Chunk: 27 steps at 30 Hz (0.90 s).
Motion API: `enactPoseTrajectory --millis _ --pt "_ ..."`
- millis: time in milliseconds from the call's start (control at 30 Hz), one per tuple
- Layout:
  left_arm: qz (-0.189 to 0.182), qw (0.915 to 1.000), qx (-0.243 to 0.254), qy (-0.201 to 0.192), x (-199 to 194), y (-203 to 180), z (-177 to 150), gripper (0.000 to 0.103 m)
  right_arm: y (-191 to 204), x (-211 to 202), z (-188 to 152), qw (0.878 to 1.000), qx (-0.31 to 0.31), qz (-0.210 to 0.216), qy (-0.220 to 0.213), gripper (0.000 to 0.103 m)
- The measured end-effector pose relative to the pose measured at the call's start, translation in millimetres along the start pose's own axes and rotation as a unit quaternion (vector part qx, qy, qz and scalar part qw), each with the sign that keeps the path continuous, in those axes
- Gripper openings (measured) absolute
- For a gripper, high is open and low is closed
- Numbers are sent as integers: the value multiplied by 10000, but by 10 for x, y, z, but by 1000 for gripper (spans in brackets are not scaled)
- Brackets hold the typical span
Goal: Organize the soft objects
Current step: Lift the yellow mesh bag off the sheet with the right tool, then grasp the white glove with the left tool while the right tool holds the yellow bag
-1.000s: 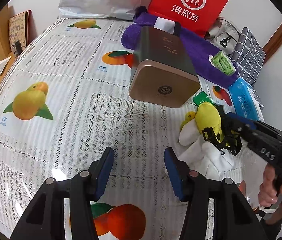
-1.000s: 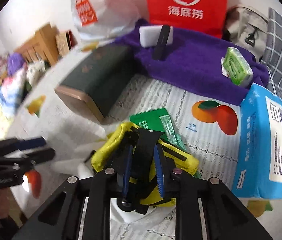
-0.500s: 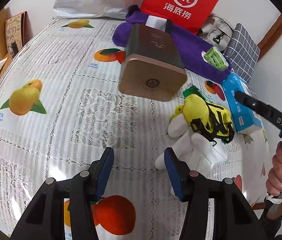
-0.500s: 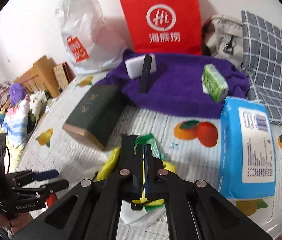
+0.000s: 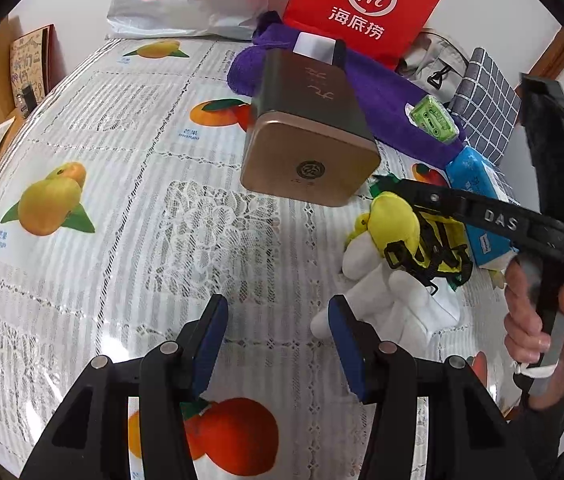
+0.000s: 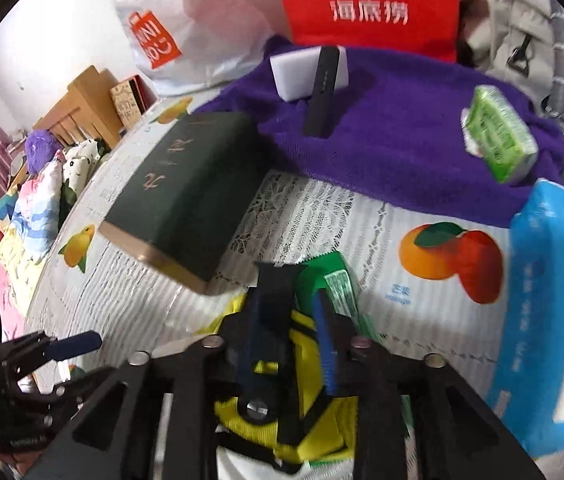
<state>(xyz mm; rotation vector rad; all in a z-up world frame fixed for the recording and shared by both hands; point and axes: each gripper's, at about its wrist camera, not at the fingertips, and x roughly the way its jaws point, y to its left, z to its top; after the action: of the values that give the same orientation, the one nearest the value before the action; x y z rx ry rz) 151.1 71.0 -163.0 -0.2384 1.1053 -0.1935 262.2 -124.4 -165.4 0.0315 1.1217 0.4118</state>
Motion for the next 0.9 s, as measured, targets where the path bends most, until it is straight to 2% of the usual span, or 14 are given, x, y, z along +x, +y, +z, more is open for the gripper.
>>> enactPoseTrajectory --millis 167,333,400,500,633,667,700,733,900 --pt "-64 10000 -11 -21 30 40 38 50 22 143 107 9995 75 -7 309 46" --pt "-116 9999 25 -40 37 57 55 50 96 135 208 9984 -108 238 504 46" --pt "-139 9999 18 -50 37 66 59 50 158 157 241 9978 -269 205 575 46" --pt "-181 9998 1 -54 39 83 65 50 277 244 282 9946 -520 249 869 46" --pt "-212 9997 -19 -68 38 110 61 50 419 372 290 9884 -979 -43 1162 44" --pt "-207 9998 -27 -67 36 112 59 50 406 378 296 9893 -930 -48 1125 42" --pt "-206 9998 -33 -73 33 116 60 50 414 371 292 9889 -981 -66 1110 33" --pt "-205 9998 -29 -76 30 118 58 50 419 362 286 9886 -1010 -49 1117 32" --pt "-135 9999 -3 -67 27 123 58 50 312 236 223 9945 -710 76 764 31"
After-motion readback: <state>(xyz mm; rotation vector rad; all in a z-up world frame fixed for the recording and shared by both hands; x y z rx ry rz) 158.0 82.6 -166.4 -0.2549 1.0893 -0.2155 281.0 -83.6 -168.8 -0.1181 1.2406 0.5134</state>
